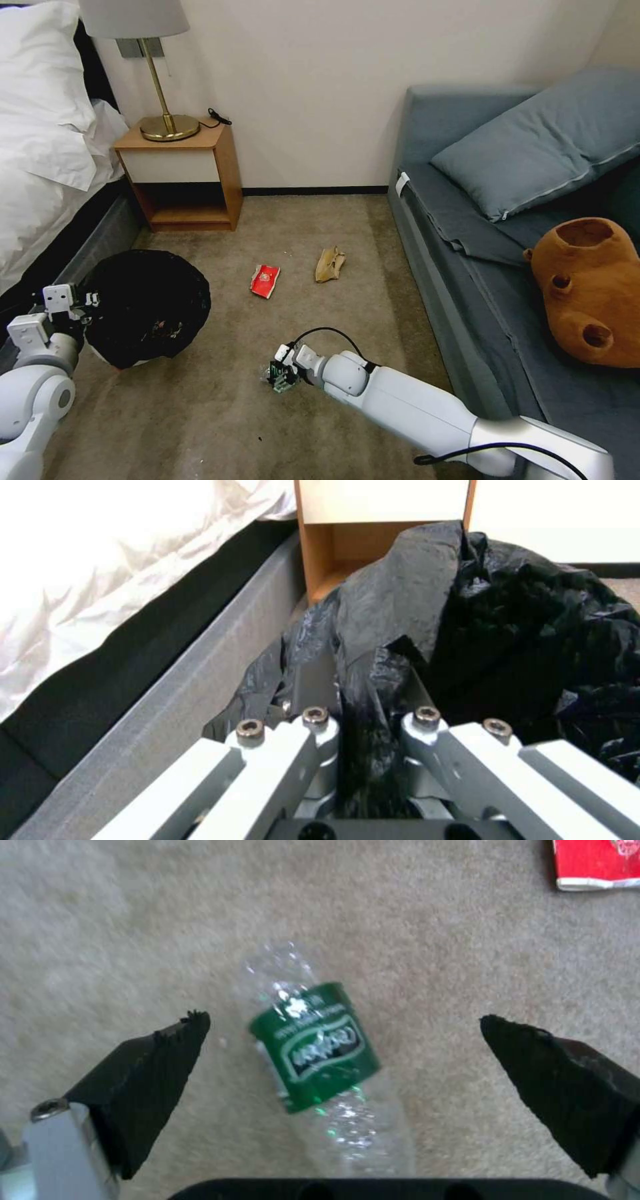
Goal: Pick up the trash bin, then pick up the garbage on the floor and place it into the trash bin.
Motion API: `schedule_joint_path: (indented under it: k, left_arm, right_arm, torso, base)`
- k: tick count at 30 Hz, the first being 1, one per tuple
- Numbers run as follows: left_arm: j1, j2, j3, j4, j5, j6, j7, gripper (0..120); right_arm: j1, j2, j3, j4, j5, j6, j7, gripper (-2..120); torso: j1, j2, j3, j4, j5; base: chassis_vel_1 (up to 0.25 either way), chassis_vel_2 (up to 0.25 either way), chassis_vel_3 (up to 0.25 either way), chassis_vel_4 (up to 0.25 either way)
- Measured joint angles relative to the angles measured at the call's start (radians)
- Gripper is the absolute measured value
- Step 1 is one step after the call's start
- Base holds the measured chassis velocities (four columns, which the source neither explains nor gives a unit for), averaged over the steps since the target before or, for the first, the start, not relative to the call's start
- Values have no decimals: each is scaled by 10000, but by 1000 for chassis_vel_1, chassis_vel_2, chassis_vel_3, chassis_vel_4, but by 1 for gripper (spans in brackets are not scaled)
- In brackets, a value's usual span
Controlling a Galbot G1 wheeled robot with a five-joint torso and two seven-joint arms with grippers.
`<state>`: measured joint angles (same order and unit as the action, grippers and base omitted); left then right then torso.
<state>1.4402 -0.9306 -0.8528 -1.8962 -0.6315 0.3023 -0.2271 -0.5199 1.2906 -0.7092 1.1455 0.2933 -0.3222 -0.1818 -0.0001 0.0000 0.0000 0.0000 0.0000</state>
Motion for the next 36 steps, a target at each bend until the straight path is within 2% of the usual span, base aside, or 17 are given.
schedule_joint_path:
  k: [9,14,19,33,36]
  left_arm:
    - [129,-181,-33,-84,15,-24,70,6]
    - [107,-61,-110,-4,6,27,249,6]
    - [238,170,-421,284,-18,74,441,6]
    - [586,125,-882,534,34,-128,654,6]
    - [603,104,-896,537,33,-142,664,6]
  right_arm:
    - [118,199,133,-1024,-978,217,-388,100]
    - [63,313,202,-1287,-1253,299,-540,100]
    - [72,575,298,-1813,-1518,546,-702,100]
    - [110,1160,316,-3031,-1908,1154,-980,100]
    - [110,1240,331,-3159,-1922,1203,-986,93]
  torso:
    - [0,0,0,-1,-1]
    - [0,0,0,-2,0]
    - [0,0,0,0,0]
    - [0,0,0,-1,-1]
    - [1,0,0,0,-1]
  base:
    - [0,0,0,0]
    - [0,0,0,0]
    - [0,0,0,0]
    - [0,0,0,0]
    - [0,0,0,0]
